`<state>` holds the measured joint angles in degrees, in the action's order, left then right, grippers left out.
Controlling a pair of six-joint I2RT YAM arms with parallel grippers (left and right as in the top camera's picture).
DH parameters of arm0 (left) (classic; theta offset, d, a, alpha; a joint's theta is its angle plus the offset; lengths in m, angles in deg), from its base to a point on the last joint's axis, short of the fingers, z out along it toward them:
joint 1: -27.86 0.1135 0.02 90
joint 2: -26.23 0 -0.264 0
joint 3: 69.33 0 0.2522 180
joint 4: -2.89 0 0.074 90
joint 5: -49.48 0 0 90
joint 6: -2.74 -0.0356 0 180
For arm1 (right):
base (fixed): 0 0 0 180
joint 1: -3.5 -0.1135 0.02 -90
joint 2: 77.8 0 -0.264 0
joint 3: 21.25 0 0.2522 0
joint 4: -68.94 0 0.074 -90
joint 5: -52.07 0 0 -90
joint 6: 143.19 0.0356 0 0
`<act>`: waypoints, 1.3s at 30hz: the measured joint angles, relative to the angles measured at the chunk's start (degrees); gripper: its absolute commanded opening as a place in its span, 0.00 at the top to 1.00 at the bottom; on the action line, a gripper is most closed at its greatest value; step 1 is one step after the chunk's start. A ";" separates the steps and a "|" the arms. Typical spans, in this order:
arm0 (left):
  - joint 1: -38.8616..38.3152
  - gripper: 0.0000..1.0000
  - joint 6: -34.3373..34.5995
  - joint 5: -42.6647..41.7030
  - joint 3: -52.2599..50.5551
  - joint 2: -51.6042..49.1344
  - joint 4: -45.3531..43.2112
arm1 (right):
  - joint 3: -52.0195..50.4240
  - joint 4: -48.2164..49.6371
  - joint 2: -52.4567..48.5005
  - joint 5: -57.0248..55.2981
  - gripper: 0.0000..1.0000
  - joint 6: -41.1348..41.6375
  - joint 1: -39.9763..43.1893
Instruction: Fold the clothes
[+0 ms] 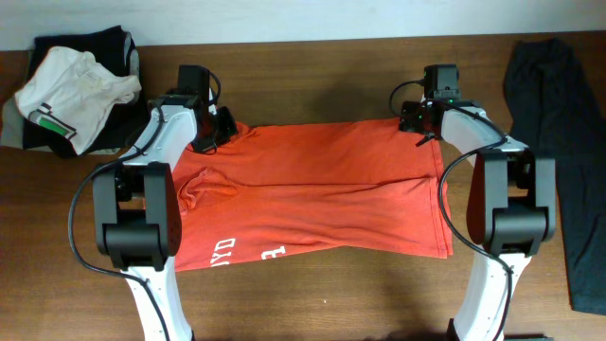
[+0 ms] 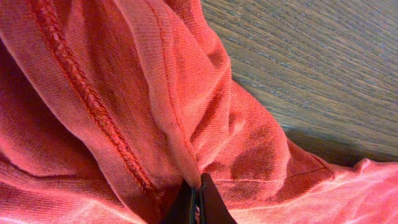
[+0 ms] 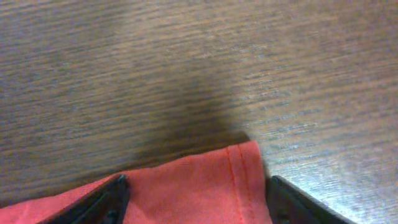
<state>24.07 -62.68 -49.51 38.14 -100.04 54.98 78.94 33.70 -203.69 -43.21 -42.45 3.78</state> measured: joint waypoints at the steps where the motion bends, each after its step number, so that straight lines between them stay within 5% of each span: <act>1: 0.00 0.99 0.00 0.02 0.00 0.00 -0.02 | 0.09 0.13 -0.13 -0.07 0.68 -0.04 0.00; 3: 0.00 0.99 0.00 0.02 0.00 0.00 0.02 | 0.35 0.17 -0.33 -0.11 0.86 0.94 0.00; 6: 0.00 0.99 -0.44 0.02 0.00 0.00 0.02 | 0.48 0.07 -0.42 -0.09 0.96 2.75 0.04; 19: -0.22 0.99 -2.97 9.88 7.39 6.10 19.54 | 6.36 -26.01 1.36 0.20 0.96 13.53 3.13; 26: 2.43 0.99 -2.47 11.41 7.41 6.93 26.18 | 6.36 -31.58 12.17 1.27 0.96 14.78 3.17; 39: 3.78 0.99 -2.47 11.47 7.45 6.93 39.15 | 6.69 -45.94 12.48 2.75 0.96 14.78 3.17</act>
<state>27.85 -65.15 -38.04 45.59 -93.12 94.12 85.63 -12.24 -191.21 -40.46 -27.67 6.95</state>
